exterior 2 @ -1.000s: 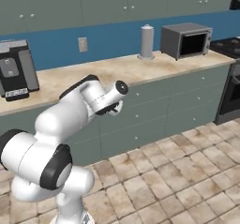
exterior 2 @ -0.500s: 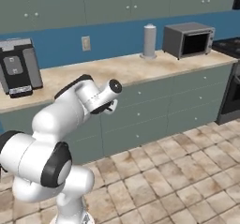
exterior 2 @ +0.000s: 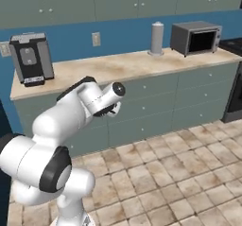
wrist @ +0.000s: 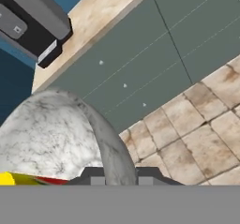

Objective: Place the cup inside the bowl on the dining table and move the bowl to any counter.

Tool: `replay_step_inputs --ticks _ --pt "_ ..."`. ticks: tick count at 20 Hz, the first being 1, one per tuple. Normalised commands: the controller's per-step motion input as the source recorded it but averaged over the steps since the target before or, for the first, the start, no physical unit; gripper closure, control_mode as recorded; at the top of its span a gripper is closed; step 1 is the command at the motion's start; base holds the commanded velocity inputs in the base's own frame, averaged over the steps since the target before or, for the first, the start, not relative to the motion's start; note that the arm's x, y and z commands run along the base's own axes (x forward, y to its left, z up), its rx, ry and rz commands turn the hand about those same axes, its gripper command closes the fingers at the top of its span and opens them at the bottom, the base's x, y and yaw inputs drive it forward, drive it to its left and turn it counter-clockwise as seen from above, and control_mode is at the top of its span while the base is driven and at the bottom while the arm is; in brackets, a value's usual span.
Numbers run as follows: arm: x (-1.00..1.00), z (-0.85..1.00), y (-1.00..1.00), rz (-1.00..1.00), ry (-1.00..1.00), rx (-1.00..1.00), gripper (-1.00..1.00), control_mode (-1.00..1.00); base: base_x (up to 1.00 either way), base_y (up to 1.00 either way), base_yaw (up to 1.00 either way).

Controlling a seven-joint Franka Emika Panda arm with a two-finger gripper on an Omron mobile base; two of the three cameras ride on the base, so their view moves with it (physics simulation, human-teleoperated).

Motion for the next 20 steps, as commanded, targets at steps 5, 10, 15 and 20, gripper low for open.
replay_step_inputs --ticks 5,10,15,20 --pt "0.0 0.0 0.0 0.0 0.0 0.0 1.0 1.0 0.0 0.03 0.37" --pt "0.0 0.0 0.0 0.0 0.0 0.0 1.0 1.0 0.0 0.0 0.27" --pt "0.0 0.0 0.0 0.0 0.0 0.0 1.0 1.0 0.34 0.0 0.21" --pt "0.0 0.0 0.0 0.0 0.0 0.0 1.0 1.0 0.72 0.0 0.18"
